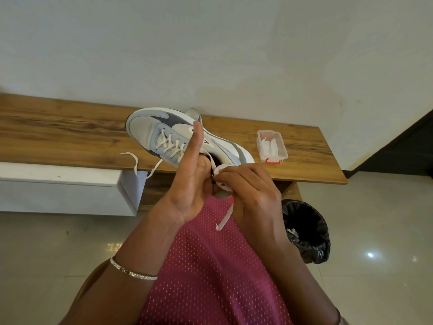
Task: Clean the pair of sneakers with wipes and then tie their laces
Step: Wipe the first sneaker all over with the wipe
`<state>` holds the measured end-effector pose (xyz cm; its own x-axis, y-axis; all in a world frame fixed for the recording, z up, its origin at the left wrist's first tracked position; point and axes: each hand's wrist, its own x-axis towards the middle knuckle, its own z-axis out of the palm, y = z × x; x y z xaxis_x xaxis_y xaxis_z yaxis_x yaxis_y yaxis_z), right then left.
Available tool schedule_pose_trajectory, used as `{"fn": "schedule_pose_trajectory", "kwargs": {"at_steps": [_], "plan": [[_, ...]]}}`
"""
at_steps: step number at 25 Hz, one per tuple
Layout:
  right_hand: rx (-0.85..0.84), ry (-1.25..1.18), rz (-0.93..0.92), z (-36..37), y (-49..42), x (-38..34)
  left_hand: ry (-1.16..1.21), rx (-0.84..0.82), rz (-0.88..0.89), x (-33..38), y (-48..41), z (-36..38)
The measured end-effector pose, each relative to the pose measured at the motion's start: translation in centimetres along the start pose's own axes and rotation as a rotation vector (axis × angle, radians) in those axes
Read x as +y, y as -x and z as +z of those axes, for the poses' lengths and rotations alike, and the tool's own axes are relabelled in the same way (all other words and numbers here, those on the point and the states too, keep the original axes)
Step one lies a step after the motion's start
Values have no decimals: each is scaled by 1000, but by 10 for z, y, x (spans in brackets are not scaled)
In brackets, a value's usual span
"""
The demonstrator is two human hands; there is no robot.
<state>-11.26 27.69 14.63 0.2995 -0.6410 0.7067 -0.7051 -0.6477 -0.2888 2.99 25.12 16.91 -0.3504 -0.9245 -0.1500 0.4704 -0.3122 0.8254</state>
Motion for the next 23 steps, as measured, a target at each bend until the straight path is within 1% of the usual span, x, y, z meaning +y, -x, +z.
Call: {"fn": "schedule_pose_trajectory", "kwargs": {"at_steps": [3, 6, 8, 12, 16, 20, 23], "plan": [[-23, -20, -7, 0, 8, -1, -7, 36, 3, -2, 0, -7], [1, -48, 75, -3, 22, 5, -3, 94, 38, 0, 0, -14], [42, -42, 119, -4, 21, 6, -11, 104, 52, 0, -2, -14], [169, 16, 169, -5, 0, 2, -27, 52, 54, -4, -2, -7], [154, 106, 237, -3, -10, 9, -58, 83, 71, -8, -2, -1], [112, 82, 299, 0, 13, -1, -66, 152, 90, -7, -2, -3], [131, 48, 353, 1, 15, -3, -109, 173, 87, -9, -4, -1]]}}
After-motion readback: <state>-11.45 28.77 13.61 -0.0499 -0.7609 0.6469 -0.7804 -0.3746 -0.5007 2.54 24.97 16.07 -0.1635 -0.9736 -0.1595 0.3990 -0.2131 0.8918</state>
